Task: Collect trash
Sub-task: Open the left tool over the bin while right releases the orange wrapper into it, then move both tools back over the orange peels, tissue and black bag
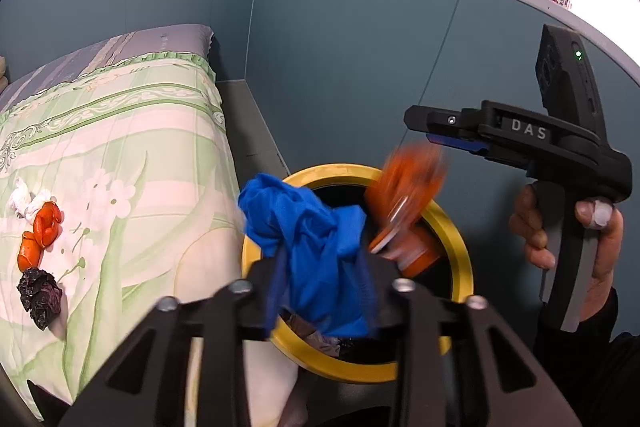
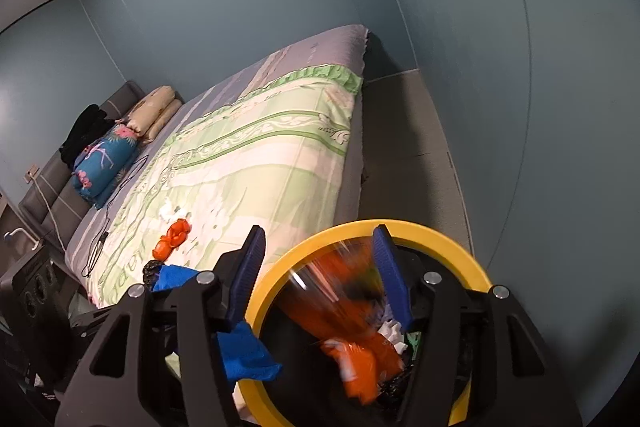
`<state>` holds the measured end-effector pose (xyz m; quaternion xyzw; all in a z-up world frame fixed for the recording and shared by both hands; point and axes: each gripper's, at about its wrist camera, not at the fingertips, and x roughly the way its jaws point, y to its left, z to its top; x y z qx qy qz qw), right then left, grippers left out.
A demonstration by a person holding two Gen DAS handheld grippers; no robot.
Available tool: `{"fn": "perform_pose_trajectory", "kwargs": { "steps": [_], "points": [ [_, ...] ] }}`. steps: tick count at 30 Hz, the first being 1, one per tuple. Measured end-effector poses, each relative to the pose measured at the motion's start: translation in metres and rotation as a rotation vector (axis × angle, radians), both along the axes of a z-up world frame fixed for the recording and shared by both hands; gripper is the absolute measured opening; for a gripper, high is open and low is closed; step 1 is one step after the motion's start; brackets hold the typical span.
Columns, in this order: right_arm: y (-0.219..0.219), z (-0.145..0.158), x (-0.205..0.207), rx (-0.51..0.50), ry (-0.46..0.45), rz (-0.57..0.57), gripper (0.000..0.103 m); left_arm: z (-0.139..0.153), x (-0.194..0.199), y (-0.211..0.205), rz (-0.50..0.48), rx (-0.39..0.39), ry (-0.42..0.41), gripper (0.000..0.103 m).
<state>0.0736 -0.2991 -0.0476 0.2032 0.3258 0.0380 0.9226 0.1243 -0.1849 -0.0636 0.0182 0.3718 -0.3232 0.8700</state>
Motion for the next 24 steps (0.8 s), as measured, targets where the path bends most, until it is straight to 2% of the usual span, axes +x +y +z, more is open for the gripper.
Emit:
{"fn": "perform_pose_trajectory", "kwargs": {
  "steps": [2,7,17,24],
  "points": [
    [-0.002,0.001,-0.002,0.002,-0.005,-0.007,0.055,0.003,-0.001,0.006,0.012,-0.018,-0.007,0.063],
    [-0.004,0.004,-0.007,-0.02,-0.027,-0.029,0.057,0.008,0.001,0.02,0.04,-0.055,-0.005,0.075],
    [0.001,0.017,-0.016,-0.021,-0.109,0.009,0.064,0.016,0.014,0.046,0.136,-0.065,-0.028,0.087],
    [0.016,0.027,-0.011,-0.033,-0.136,0.053,0.069,0.026,0.027,0.082,0.229,-0.075,-0.06,0.088]
  ]
}}
